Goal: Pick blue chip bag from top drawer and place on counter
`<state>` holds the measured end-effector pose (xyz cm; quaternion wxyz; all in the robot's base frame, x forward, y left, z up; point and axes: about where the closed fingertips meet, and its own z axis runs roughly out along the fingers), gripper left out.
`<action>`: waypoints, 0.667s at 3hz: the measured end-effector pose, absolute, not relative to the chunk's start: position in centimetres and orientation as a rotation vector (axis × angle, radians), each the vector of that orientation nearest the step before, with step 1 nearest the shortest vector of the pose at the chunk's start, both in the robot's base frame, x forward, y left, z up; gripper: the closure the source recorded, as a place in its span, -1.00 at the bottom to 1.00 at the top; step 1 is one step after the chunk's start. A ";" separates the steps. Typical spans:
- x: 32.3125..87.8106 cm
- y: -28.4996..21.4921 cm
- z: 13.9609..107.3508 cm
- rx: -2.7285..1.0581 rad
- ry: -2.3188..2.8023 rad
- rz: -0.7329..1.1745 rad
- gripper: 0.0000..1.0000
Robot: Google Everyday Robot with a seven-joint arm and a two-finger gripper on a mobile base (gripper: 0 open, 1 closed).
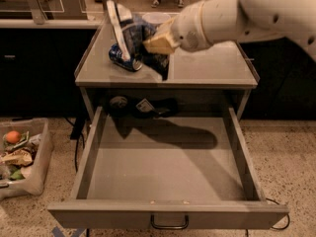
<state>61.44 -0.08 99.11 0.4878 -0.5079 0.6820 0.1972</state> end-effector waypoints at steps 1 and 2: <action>64.1 -2.8 105.7 -1.207 1.637 0.308 1.00; 70.0 -7.8 107.2 -1.121 1.718 0.164 1.00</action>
Offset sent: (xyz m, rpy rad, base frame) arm 0.1714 -0.1663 0.1053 -0.1764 -0.1444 -0.4416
